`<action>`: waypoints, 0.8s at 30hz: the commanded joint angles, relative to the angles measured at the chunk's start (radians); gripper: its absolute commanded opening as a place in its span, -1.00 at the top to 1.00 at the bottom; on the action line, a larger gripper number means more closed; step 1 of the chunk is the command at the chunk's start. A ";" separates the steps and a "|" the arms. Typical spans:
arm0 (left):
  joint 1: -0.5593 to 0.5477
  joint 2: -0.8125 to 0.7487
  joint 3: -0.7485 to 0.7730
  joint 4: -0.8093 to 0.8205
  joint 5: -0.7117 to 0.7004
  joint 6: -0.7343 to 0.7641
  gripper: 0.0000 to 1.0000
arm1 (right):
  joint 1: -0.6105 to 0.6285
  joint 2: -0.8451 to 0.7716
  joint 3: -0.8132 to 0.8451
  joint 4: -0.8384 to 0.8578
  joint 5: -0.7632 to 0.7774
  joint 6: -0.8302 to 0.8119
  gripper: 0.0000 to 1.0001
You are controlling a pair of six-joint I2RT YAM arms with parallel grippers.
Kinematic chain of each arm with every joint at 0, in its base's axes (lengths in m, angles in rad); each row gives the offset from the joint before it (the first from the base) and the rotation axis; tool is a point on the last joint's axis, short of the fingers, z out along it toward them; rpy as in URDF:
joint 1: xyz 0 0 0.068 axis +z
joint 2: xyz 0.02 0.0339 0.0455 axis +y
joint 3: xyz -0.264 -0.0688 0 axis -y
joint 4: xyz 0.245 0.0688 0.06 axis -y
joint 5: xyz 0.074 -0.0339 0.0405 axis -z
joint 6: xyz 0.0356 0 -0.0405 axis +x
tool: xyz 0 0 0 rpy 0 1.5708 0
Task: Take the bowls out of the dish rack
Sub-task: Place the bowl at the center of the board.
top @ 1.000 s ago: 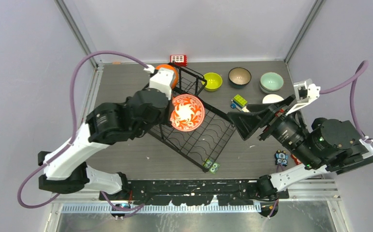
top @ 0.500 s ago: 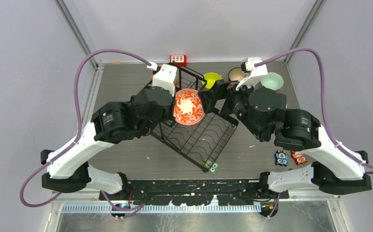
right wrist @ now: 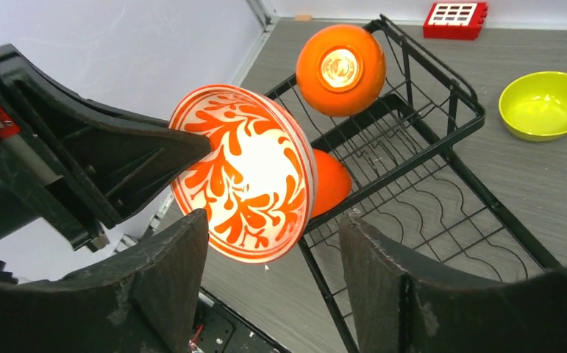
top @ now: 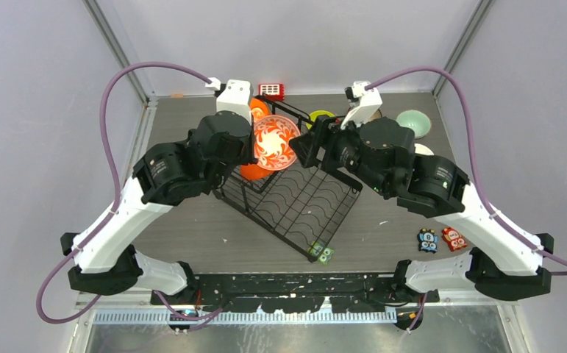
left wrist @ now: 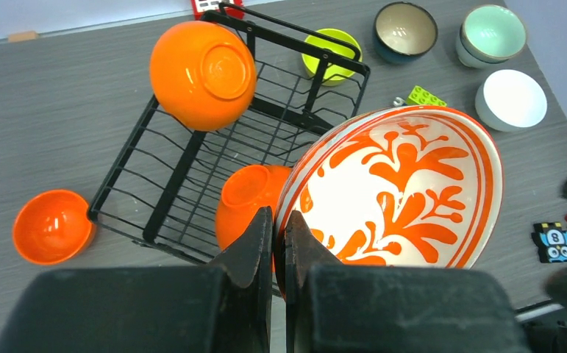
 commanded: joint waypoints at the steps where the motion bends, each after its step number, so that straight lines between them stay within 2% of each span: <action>1: 0.012 -0.011 0.024 0.091 0.034 -0.047 0.99 | -0.017 0.027 0.001 0.006 -0.061 0.014 -0.33; 12: 0.027 -0.038 -0.003 0.093 0.069 -0.074 1.00 | -0.055 0.111 0.017 -0.048 -0.033 0.016 0.28; 18: 0.034 -0.047 -0.026 0.096 0.076 -0.087 0.99 | -0.056 0.138 0.034 -0.079 -0.010 0.024 0.53; 20: 0.034 -0.055 -0.041 0.110 0.078 -0.091 0.98 | -0.056 0.144 0.042 -0.087 -0.004 0.021 0.80; 22: 0.034 -0.059 -0.048 0.124 0.085 -0.089 0.65 | -0.055 0.147 0.049 -0.097 0.003 0.021 0.97; 24: 0.035 -0.061 -0.050 0.125 0.087 -0.089 0.34 | -0.056 0.145 0.053 -0.107 0.008 0.022 0.99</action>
